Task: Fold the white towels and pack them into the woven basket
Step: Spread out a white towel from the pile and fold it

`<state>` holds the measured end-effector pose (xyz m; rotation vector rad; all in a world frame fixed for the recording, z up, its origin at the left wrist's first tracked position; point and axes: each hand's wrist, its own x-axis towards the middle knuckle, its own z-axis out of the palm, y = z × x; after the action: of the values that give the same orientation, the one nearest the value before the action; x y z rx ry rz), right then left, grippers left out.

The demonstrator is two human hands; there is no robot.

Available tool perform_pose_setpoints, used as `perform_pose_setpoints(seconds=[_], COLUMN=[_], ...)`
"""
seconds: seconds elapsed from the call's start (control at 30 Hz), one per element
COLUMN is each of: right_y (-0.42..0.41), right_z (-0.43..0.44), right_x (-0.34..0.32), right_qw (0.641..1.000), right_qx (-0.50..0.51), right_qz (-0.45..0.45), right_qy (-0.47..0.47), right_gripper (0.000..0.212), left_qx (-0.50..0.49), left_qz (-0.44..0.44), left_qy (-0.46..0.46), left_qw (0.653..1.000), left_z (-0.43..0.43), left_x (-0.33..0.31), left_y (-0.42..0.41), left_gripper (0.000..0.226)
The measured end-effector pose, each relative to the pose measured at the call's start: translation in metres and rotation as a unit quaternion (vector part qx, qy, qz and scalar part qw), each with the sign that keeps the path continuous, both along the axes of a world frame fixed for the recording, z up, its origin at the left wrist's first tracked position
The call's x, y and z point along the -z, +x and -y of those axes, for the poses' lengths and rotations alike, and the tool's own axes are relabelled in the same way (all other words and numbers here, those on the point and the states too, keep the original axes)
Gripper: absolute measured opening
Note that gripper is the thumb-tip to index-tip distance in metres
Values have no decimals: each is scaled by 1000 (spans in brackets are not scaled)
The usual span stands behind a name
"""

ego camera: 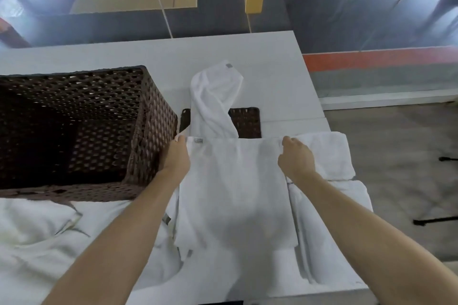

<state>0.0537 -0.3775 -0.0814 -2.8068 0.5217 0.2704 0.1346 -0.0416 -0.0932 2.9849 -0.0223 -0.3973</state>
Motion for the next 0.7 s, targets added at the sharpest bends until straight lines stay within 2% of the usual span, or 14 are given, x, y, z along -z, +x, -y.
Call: perform_pose_setpoints(seconds=[0.07,0.13,0.27,0.37,0.43,0.53,0.63,0.7], right_y=[-17,-42,-109,-162,-195,-232,-257,-271], right_z=[-9,-21,-43,-48,-48,-46,-49,-53], right_x=[6,10,18,36,49,62,68,72], right_qw=[1000,996,981,973,969,967,971,973], right_qx=[-27,-80,-175,-203,-207,-220,-221,-218], right_qz=[-9,-31,-76,-110,-137,-129,-89,-66], right_qy=[10,19,18,11,12,15,23,32], right_gripper=[21,18,17,30,46,69,74,72], left_qx=[-11,2,-3,-24,-58,-123,-152,-196], left_qz=[-31,-52,-91,-123,-143,-175,-215,-216], left_qy=[-38,-31,47,70,17,-48,-80,-122], left_qw=[999,998,995,990,988,976,961,949], left_z=[-3,-9,-32,-48,-58,-68,-79,-103], left_x=[0,3,20,29,35,39,53,99], left_y=[-27,-59,-129,-170,-187,-199,-210,-208], left_gripper=[25,26,60,82,77,72,56,54])
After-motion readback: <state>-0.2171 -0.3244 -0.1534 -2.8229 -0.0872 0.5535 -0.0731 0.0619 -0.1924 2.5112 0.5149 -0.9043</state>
